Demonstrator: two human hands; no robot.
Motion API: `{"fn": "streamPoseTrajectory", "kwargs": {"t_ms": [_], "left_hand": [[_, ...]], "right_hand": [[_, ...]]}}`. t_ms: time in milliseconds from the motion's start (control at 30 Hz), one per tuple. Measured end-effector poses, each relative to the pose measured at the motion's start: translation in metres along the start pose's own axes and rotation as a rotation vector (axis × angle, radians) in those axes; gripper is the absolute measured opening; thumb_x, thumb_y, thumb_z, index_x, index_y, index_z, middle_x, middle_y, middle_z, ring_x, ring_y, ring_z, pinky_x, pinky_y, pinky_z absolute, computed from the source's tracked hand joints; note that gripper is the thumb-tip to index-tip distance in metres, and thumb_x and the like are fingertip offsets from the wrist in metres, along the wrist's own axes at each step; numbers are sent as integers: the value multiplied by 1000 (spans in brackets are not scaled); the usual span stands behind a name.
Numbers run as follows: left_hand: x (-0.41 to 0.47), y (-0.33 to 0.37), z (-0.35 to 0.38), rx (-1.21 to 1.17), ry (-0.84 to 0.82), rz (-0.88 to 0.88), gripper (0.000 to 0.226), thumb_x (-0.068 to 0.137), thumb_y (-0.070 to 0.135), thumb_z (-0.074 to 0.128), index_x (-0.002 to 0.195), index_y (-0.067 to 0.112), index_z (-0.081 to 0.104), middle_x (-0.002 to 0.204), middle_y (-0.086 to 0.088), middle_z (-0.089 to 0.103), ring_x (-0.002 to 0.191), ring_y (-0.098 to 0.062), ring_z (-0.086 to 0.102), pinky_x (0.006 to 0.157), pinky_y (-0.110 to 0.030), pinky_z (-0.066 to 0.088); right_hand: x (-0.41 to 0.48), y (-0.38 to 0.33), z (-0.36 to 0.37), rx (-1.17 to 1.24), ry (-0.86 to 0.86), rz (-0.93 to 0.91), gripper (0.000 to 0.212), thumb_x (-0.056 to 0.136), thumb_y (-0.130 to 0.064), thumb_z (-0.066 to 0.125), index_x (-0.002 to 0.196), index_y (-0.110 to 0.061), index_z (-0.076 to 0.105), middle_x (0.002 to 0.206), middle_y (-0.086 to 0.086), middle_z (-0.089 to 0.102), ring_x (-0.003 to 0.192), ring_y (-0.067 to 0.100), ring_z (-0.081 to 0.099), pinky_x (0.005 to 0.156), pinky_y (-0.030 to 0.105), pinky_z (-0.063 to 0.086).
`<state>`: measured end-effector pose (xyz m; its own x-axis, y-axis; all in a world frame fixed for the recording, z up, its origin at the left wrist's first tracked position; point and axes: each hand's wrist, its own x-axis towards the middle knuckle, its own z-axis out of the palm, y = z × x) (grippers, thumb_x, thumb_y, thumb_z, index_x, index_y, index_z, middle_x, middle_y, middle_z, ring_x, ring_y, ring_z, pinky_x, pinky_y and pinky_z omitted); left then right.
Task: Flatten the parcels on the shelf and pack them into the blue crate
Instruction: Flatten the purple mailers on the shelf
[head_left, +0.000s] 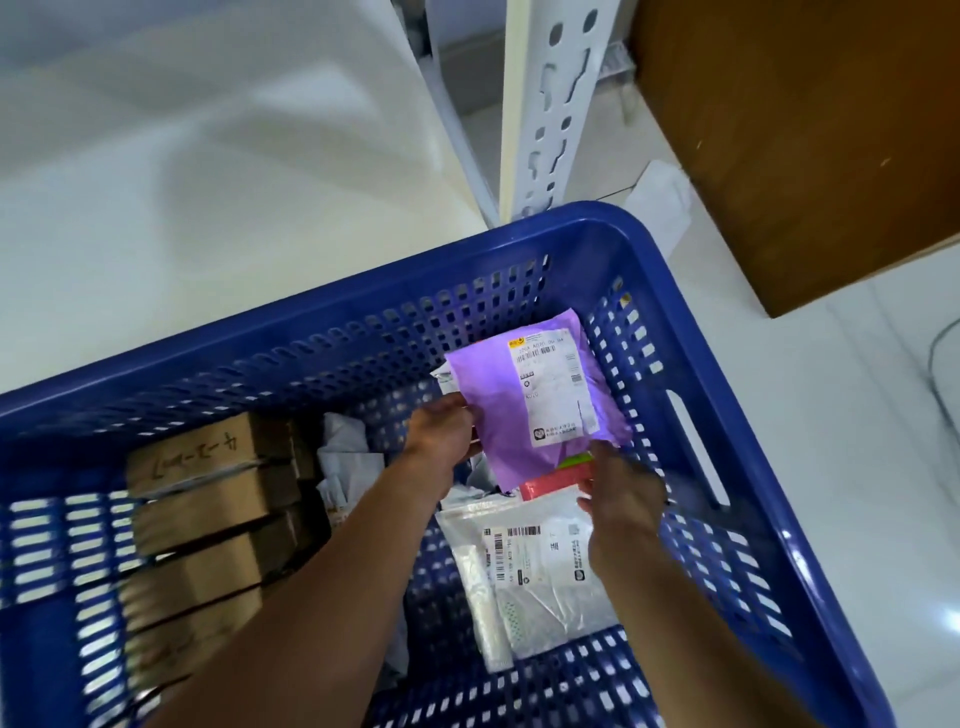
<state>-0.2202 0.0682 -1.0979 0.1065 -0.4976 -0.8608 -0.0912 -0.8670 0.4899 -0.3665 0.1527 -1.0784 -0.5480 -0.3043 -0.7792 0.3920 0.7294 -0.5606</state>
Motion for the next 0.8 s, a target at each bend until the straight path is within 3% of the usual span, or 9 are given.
{"fn": "streamPoseTrajectory", "kwargs": {"t_ms": [133,200,333,400,467,533,633,700,800], "left_hand": [[2,5,0,3,-3,42,22,94,-1,60,89,15,73,92,-8,74,80,-24,69,59,-27,57],[-1,7,-3,17,-6,60,17,93,2,63,102,11,75,94,-10,75,81,-26,68,67,-31,58],[-14,11,-18,207,7,218,25,90,7,61,110,19,71,62,6,64,50,-13,49,51,-22,39],[-34,14,-33,261,-5,270,28,93,9,58,113,28,66,71,13,68,39,-4,45,43,-17,36],[-57,19,-51,310,-16,328,26,97,11,56,109,32,66,92,9,71,51,-3,55,47,-17,41],[-82,29,-72,343,-30,386,27,99,12,56,100,36,68,94,9,71,74,-16,63,59,-23,47],[-129,56,-105,401,-41,451,28,100,17,58,95,43,69,92,-1,74,85,-35,67,75,-37,57],[-164,80,-124,458,-55,505,26,101,22,55,103,43,69,101,-4,75,90,-25,71,89,-46,56],[-217,112,-151,485,-72,557,24,103,22,53,111,38,69,110,15,72,95,-18,71,91,-40,55]], "right_hand": [[-14,-1,9,-646,60,-852,25,90,-22,65,113,-14,62,113,1,61,106,19,55,90,35,48],[-8,-6,7,-904,-30,-1030,47,90,-24,65,134,-15,53,136,4,53,126,24,47,100,41,45],[0,-17,-6,-1132,-206,-856,65,96,-34,58,152,-17,32,159,3,34,146,25,30,116,46,34],[-9,-23,-11,-1183,-231,-869,65,96,-37,58,153,-18,33,159,2,33,146,25,31,115,47,35],[-27,-32,-14,-1186,-231,-894,63,96,-35,59,151,-17,36,157,3,37,144,27,34,115,46,36],[-49,-42,-16,-1150,-191,-948,57,94,-31,61,147,-15,43,151,5,46,138,28,41,110,44,38],[-89,-59,-12,-1063,-163,-999,52,94,-29,63,142,-13,49,142,6,55,131,29,47,105,43,42],[-119,-73,-8,-1001,-167,-1024,50,95,-30,61,141,-15,50,141,5,56,129,27,47,106,43,42],[-171,-104,-5,-881,-184,-1089,48,95,-31,61,140,-19,51,140,3,57,129,23,48,107,39,42]]}}
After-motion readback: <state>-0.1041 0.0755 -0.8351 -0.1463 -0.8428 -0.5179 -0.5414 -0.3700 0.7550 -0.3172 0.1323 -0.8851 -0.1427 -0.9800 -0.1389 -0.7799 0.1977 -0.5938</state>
